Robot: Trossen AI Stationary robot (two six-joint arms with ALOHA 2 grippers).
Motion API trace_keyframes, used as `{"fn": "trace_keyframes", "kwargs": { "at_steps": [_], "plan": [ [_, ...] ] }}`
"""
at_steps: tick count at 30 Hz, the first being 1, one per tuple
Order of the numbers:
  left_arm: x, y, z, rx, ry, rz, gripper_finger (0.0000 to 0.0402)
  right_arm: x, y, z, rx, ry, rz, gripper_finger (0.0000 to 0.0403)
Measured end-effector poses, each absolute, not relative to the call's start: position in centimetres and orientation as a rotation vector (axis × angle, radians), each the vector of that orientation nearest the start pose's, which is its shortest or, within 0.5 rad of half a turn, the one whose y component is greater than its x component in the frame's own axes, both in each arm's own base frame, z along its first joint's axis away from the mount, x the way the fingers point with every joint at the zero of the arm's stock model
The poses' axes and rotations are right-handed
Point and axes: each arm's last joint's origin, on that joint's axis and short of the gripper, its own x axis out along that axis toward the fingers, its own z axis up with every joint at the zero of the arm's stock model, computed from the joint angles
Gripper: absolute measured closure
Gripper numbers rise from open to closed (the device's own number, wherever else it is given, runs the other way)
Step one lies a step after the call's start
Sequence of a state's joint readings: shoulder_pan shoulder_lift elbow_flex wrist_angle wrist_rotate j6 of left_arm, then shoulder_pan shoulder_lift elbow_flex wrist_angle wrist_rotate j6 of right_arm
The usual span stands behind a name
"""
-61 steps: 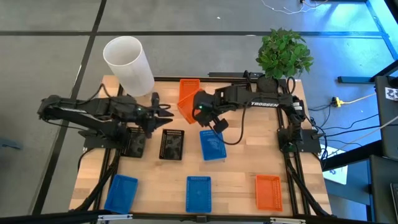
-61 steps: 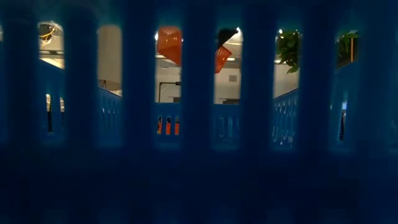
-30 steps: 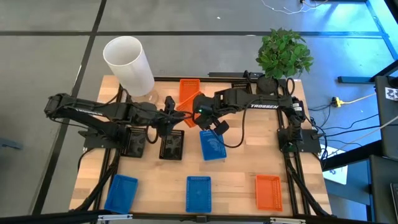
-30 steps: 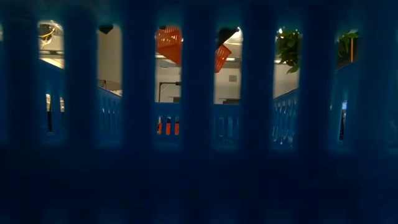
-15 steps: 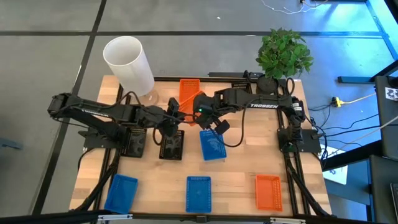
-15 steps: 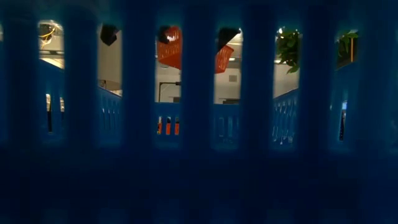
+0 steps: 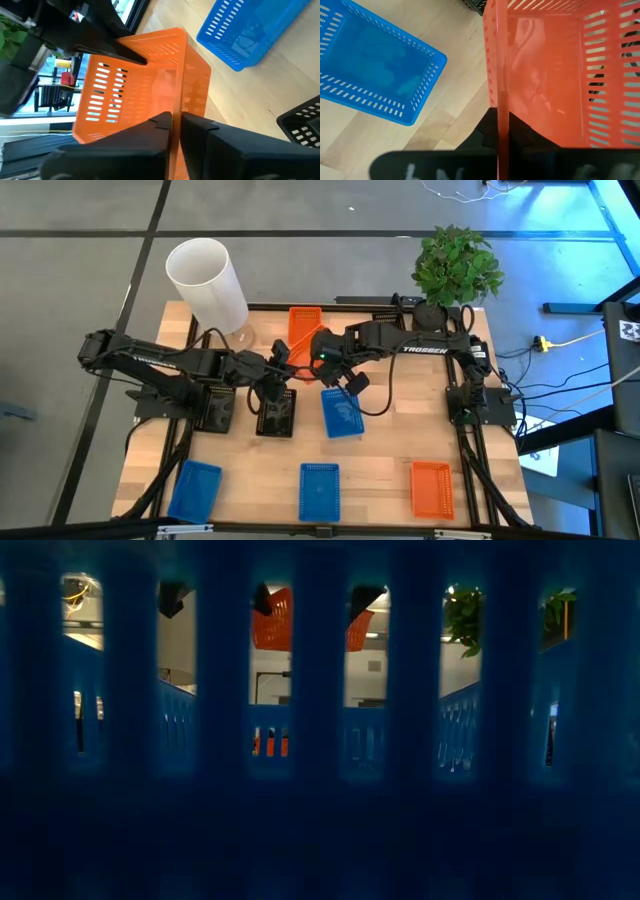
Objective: Stack baskets by color
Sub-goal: Stack the middle orange bin on top of the top orange bin
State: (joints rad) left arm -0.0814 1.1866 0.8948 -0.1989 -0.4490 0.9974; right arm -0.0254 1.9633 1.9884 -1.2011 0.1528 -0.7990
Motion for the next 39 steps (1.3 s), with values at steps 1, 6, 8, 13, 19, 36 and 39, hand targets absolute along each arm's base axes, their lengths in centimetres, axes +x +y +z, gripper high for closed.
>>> {"fn": "trace_keyframes", "kwargs": {
  "at_steps": [1, 6, 8, 13, 19, 36, 39],
  "plan": [
    [25.6, -0.8, 29.1, 1.095, 0.621, 0.090, 0.0394, 40.1, -1.5, 32.5, -0.775, 1.177, 0.322, 0.0403],
    [25.6, -0.9, 29.1, 1.092, 0.615, 0.073, 0.0399, 40.1, -1.4, 32.5, -0.773, 1.176, 0.325, 0.0398],
    [25.6, -0.9, 29.0, 1.091, 0.615, 0.067, 0.0399, 40.1, -1.4, 32.5, -0.773, 1.174, 0.326, 0.0392],
    [25.6, -0.9, 29.0, 1.085, 0.610, 0.053, 0.0400, 40.3, -1.4, 32.6, -0.771, 1.149, 0.318, 0.0377],
    [25.5, -0.9, 28.9, 1.063, 0.615, 0.051, 0.0401, 40.5, -1.5, 32.7, -0.784, 1.133, 0.296, 0.0359],
    [25.3, -1.0, 28.7, 0.963, 0.635, 0.039, 0.0401, 40.7, -0.8, 34.6, -0.831, 1.081, 0.224, 0.0313],
    [25.3, -1.0, 28.7, 0.962, 0.635, 0.040, 0.0401, 40.7, -0.8, 34.6, -0.838, 1.085, 0.213, 0.0313]
  ]
}}
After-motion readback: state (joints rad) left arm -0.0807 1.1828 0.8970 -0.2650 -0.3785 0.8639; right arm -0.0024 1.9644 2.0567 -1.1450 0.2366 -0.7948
